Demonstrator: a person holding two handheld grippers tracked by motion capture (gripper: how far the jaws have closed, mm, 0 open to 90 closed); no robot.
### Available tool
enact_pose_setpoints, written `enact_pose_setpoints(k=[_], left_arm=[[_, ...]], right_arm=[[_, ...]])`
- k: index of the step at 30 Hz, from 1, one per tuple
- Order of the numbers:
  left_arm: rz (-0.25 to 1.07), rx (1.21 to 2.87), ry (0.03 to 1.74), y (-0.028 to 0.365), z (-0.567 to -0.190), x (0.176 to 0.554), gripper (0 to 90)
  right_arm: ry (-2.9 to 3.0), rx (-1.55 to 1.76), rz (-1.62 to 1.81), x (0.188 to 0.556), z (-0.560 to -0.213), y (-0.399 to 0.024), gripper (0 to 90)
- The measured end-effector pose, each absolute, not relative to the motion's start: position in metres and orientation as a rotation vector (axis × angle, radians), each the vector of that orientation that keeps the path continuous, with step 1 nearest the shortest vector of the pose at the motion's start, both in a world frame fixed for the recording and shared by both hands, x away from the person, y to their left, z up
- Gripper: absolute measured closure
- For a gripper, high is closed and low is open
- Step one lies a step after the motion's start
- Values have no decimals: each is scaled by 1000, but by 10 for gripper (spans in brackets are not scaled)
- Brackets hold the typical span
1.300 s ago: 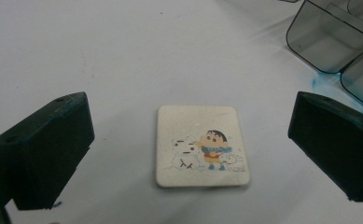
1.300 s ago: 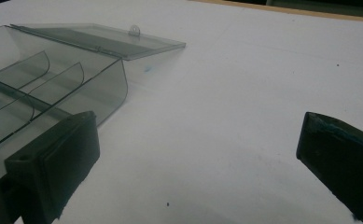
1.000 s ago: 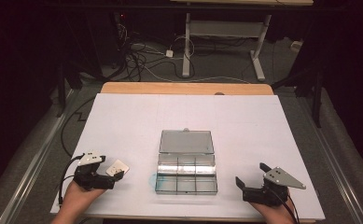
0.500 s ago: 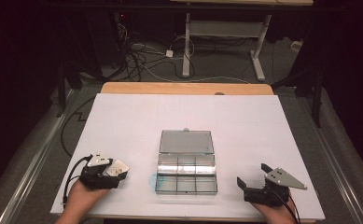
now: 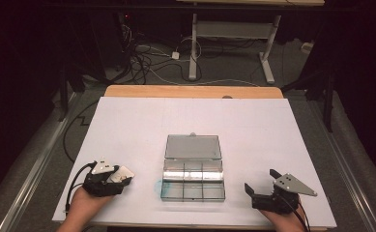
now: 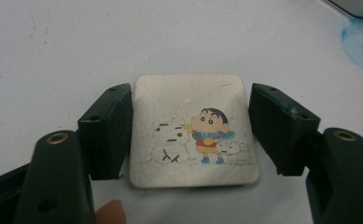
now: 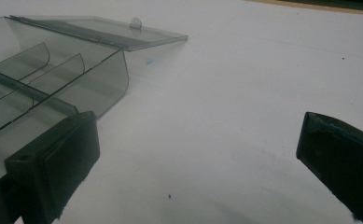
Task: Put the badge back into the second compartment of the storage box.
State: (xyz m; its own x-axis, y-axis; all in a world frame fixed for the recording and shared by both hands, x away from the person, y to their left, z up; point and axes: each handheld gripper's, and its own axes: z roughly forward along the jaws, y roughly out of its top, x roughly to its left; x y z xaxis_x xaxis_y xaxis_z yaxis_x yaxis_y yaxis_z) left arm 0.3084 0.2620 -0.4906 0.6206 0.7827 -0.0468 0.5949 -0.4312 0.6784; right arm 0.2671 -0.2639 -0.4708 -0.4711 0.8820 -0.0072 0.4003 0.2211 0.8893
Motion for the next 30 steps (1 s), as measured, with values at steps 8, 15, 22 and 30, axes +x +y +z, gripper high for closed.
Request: enact_pose_setpoints(k=[8, 15, 22, 30], left_arm=[[365, 2170, 1065, 263, -491, 308, 320], [364, 2168, 1063, 263, -490, 308, 320], [360, 2153, 1073, 265, -490, 308, 320], [352, 2123, 1065, 263, -487, 306, 320]], right_arm=[[1971, 1175, 1209, 266, -470, -266, 1], [1974, 1175, 1207, 267, -471, -265, 1], [1974, 1179, 1204, 267, -471, -265, 1], [1973, 1176, 1206, 267, -471, -266, 1]])
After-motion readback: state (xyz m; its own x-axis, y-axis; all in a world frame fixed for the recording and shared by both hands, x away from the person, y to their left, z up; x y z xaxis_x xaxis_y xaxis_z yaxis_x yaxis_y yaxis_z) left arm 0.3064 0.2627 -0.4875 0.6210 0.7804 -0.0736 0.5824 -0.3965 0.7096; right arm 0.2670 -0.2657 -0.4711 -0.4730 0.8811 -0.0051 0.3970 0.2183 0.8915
